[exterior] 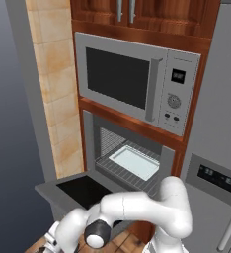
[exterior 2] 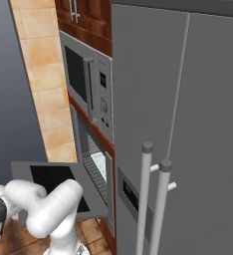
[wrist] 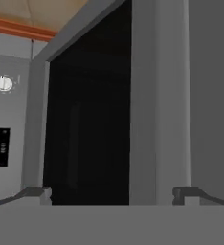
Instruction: Take the baked cake out of the oven and place it on the plate for cooling. Then close the oven door.
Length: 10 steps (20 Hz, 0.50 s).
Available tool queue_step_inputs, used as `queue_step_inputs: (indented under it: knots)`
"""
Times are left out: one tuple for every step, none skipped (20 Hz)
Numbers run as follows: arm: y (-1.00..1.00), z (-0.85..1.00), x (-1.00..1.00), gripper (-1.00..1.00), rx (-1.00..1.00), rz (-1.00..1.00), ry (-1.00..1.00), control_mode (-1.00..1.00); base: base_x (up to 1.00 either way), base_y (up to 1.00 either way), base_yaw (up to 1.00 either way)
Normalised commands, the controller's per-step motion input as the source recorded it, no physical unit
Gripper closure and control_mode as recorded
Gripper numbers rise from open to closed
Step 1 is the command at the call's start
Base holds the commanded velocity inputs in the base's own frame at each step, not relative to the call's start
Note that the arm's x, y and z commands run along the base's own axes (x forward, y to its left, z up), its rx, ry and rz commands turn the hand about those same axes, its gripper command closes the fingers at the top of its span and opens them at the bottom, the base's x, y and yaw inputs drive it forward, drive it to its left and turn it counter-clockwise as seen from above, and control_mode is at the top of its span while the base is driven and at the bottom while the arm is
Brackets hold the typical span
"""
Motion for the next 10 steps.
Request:
queue_step_inputs:
  knots:
    - [-0.16, -0.22, 0.35, -1.0, -0.07, 0.0, -0.03, -1.0, 0.0, 0.0, 0.0]
    - [-0.17, -0.15, 0.32, -1.0, -0.07, 0.0, -0.04, -1.0, 0.0, 0.0, 0.0]
    - [-0.19, -0.02, 0.28, -1.0, -0.06, 0.0, -0.07, -1.0, 0.0, 0.0, 0.0]
    - [-0.21, 0.0, 0.21, -1.0, -0.05, 0.0, -0.12, -1.0, 0.0, 0.0, 0.0]
    - [-0.19, 0.0, 0.18, -1.0, -0.05, 0.0, -0.15, -1.0, 0.0, 0.0, 0.0]
    - [-0.21, 0.16, 0.11, -1.0, -0.03, 0.0, -0.2, -1.0, 0.0, 0.0, 0.0]
    - [-0.25, 0.36, 0.09, -1.0, -0.03, 0.0, -0.23, -1.0, 0.0, 0.0, 0.0]
    - [-0.24, 0.51, 0.1, -1.0, -0.02, 0.0, -0.26, -1.0, 0.0, 0.0, 0.0]
    - [-0.26, 0.66, 0.13, -1.0, -0.02, 0.0, -0.29, -1.0, 0.0, 0.0, 0.0]
    - [-0.24, 0.72, 0.24, -1.0, -0.03, -0.01, -0.28, -1.0, 0.0, 0.0, 0.0]
